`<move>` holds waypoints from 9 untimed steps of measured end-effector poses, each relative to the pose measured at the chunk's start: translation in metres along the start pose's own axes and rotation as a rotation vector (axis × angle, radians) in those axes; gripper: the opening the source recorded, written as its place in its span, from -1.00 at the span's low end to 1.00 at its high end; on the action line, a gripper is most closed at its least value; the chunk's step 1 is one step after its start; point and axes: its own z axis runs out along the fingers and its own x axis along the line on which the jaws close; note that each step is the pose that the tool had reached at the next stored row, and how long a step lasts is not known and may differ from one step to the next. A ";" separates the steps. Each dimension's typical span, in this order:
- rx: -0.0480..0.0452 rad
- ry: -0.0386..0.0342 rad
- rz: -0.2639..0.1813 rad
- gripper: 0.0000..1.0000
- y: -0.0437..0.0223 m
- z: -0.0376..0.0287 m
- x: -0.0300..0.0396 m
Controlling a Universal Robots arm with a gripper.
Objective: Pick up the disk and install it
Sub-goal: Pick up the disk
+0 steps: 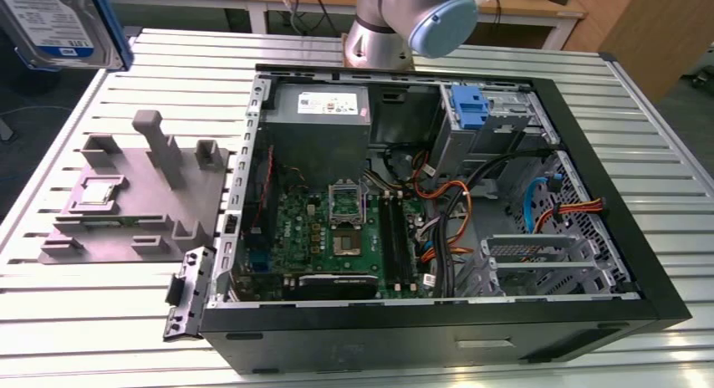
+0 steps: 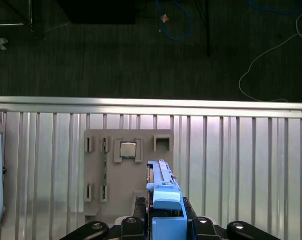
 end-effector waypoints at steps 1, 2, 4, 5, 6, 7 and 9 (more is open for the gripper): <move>-0.0001 0.0000 0.000 -0.27 -0.0009 -0.0001 0.0000; -0.0001 0.0000 0.000 -0.27 -0.0020 -0.0001 0.0000; -0.0001 0.0000 0.000 -0.27 -0.0040 -0.0001 0.0000; -0.0001 0.0000 0.000 -0.27 -0.0049 -0.0001 0.0000; 0.0000 0.0000 0.000 -0.27 -0.0057 -0.0001 0.0000; 0.0000 0.0000 0.000 -0.27 -0.0065 -0.0001 0.0000; -0.0001 0.0001 0.000 -0.27 -0.0084 -0.0002 0.0000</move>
